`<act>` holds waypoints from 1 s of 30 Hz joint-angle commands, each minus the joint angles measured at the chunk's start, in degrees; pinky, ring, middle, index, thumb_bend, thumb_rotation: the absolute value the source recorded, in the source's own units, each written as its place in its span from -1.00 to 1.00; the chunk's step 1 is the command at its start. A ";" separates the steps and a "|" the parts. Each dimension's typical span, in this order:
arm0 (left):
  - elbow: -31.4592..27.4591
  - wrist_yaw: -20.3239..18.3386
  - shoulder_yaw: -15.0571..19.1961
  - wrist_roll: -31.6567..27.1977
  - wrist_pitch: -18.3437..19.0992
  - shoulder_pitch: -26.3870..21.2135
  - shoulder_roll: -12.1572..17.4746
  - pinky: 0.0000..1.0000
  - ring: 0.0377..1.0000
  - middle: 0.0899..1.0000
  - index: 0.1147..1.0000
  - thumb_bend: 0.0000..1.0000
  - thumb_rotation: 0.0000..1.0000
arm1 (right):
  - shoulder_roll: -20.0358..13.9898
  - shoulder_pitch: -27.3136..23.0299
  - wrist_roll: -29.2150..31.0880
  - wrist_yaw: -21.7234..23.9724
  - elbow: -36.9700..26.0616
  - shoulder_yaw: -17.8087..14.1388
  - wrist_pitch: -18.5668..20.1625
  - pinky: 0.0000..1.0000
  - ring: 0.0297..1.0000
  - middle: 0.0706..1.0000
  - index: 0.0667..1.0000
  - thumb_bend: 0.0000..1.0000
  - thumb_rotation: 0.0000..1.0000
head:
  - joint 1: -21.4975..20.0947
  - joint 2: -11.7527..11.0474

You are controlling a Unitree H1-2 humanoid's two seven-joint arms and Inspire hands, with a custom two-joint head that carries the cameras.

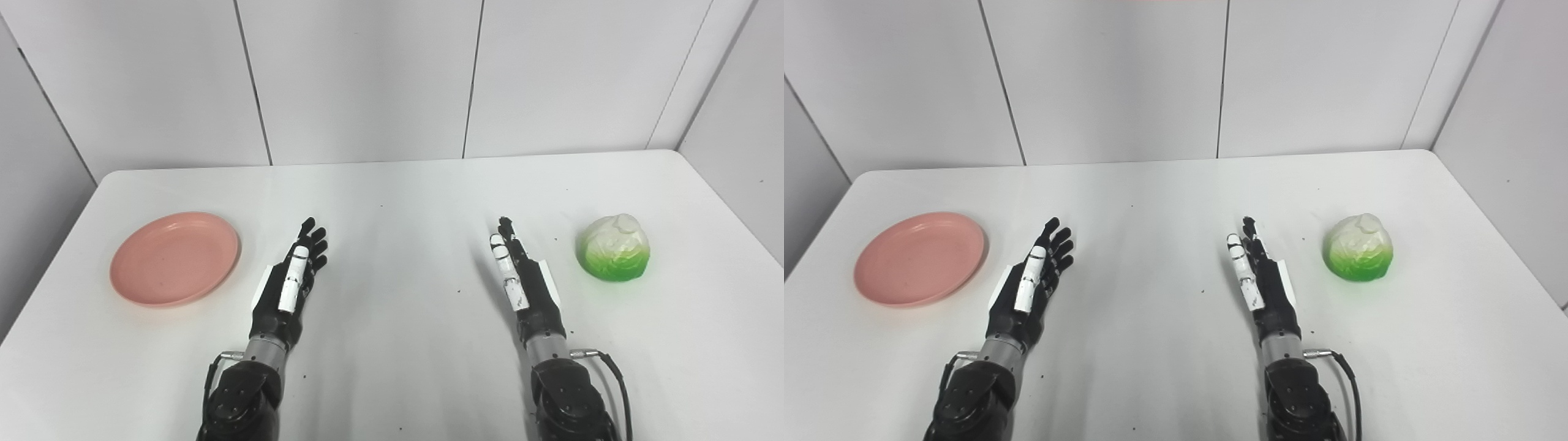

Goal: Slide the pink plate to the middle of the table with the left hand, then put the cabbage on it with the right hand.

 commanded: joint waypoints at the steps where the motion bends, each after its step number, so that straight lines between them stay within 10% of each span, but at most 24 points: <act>1: -0.47 0.19 -0.01 0.17 -0.64 -1.30 0.03 0.92 0.92 0.91 0.91 -0.12 1.00 | 0.07 -0.81 0.45 0.54 -0.52 0.25 -1.29 0.90 0.92 0.94 0.93 -0.59 1.00 | 0.06 -0.02; 21: -0.12 0.03 -0.37 0.48 -0.90 -1.38 0.10 0.91 0.92 0.92 0.91 -0.09 1.00 | 0.28 -0.81 0.72 0.47 -0.86 0.05 -0.97 0.89 0.91 0.93 0.91 -0.62 1.00 | 1.15 -0.19; 30: 2.03 0.97 -1.40 2.06 -2.75 -2.08 -1.29 0.92 0.92 0.93 0.92 -0.06 1.00 | -1.36 -0.79 2.00 1.12 0.10 -0.57 -2.04 0.90 0.90 0.92 0.92 -0.63 1.00 | 11.43 -2.36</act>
